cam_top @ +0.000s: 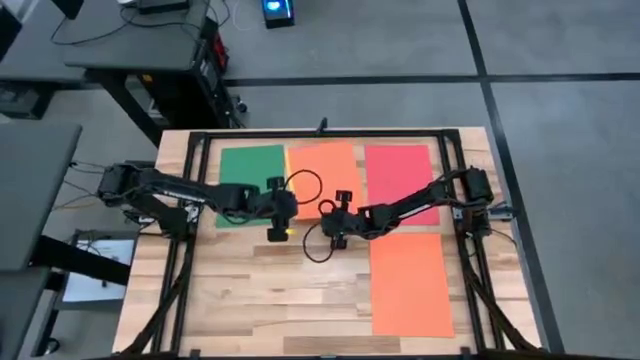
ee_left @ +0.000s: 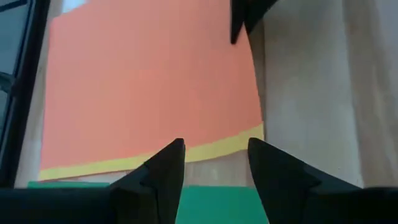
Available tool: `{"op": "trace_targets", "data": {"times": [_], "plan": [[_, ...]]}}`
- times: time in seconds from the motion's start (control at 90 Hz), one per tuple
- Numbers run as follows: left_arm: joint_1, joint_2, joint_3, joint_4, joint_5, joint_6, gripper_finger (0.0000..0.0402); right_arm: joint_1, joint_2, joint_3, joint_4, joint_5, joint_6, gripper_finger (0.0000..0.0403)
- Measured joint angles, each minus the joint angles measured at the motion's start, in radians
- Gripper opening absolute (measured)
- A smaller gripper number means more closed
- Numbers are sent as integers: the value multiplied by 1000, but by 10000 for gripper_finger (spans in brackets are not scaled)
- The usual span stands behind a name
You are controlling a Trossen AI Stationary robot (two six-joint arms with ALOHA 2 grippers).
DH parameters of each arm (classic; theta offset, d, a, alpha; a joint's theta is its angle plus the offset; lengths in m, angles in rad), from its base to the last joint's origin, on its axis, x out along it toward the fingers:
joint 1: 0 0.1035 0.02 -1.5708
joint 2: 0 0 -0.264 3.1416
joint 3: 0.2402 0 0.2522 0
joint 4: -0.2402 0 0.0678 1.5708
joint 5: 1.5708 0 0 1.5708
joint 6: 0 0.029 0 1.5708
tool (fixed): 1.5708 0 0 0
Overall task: Organize paper
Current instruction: Put the orange paper on the bottom left of the table
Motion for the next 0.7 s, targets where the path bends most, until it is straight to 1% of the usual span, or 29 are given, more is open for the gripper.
{"op": "trace_targets", "data": {"times": [0.144, 0.278, 0.411, 0.7], "plan": [[17, 0, -93, 150, 2, 32, 160, 0, 0, 0, 25, 32, -28, 0], [28, 0, -143, 252, -8, 64, 160, 0, -1, 0, 54, 46, -65, 0], [44, 0, -154, 256, -35, 71, 160, 0, -1, 0, 57, 47, -77, 0], [69, -2, -154, 265, -35, 111, 160, 0, -1, 0, 53, 47, -76, 0]]}}
